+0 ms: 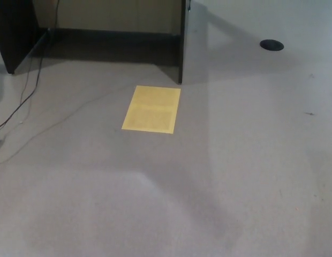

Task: A person is holding a toilet paper roll and the robot extends its left hand to grab the roll by inserting its thumb into the gap in the middle and brings its hand down by its side. Then it extends its arm again to hand the toilet paper roll back to the person.

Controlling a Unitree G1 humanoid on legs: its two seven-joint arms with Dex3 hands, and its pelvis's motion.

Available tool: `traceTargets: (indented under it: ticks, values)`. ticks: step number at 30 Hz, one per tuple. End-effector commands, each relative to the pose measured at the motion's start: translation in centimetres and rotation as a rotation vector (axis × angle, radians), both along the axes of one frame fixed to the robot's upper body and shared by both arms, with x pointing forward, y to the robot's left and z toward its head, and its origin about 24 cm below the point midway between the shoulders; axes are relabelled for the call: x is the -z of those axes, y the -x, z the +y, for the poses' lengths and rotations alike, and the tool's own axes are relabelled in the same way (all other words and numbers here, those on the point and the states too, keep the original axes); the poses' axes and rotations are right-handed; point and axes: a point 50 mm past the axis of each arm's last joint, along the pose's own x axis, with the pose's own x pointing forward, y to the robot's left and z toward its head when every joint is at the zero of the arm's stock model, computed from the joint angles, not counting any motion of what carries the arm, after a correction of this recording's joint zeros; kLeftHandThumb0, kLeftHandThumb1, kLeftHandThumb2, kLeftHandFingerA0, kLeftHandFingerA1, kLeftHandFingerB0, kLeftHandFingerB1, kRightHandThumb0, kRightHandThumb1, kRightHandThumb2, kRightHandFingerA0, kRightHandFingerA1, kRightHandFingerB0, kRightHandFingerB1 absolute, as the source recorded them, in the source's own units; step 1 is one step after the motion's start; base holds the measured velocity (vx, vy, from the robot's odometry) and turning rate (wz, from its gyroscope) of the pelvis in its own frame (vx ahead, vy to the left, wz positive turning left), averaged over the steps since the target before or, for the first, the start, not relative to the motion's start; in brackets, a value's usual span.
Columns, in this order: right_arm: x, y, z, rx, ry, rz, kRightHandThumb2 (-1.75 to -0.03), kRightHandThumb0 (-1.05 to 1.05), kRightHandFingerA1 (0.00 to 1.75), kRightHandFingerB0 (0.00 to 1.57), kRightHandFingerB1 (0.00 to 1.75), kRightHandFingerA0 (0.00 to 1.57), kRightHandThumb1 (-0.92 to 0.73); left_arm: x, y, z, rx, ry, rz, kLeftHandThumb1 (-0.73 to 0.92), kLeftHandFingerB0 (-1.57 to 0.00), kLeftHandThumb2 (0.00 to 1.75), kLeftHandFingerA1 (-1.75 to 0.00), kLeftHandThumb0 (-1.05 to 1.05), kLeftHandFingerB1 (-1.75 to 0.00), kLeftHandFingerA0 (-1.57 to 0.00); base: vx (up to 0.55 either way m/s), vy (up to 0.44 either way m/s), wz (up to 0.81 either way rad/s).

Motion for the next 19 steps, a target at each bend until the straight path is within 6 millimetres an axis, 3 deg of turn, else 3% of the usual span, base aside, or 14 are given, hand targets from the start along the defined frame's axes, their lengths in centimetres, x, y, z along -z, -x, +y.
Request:
traceTargets:
  ticks: [1, 9, 19]
  values:
    - [-0.2, 0.4, -1.4, 0.042, 0.019, 0.008, -0.6, -0.37, 0.53, 0.64, 0.43, 0.75, -0.64, -0.6, -0.1, 1.2, 0.052, -0.167, -0.069, 0.45, -0.34, 0.62, -0.41, -0.34, -0.38, -0.37, 0.0, 0.0, 0.0]
    - [-0.9, -1.0, -1.2, 0.052, 0.012, -0.02, -0.6, -0.37, 0.54, 0.64, 0.43, 0.77, -0.63, -0.8, -1.8, 1.6, 0.062, -0.17, -0.078, 0.45, -0.34, 0.62, -0.41, -0.34, -0.38, -0.38, 0.0, 0.0, 0.0]
    - [-0.8, -0.7, -1.2, 0.05, 0.008, -0.014, -0.59, -0.36, 0.54, 0.64, 0.43, 0.77, -0.63, -1.0, -1.5, 1.9, 0.072, -0.178, -0.091, 0.46, -0.35, 0.64, -0.43, -0.36, -0.39, -0.38, 0.0, 0.0, 0.0]
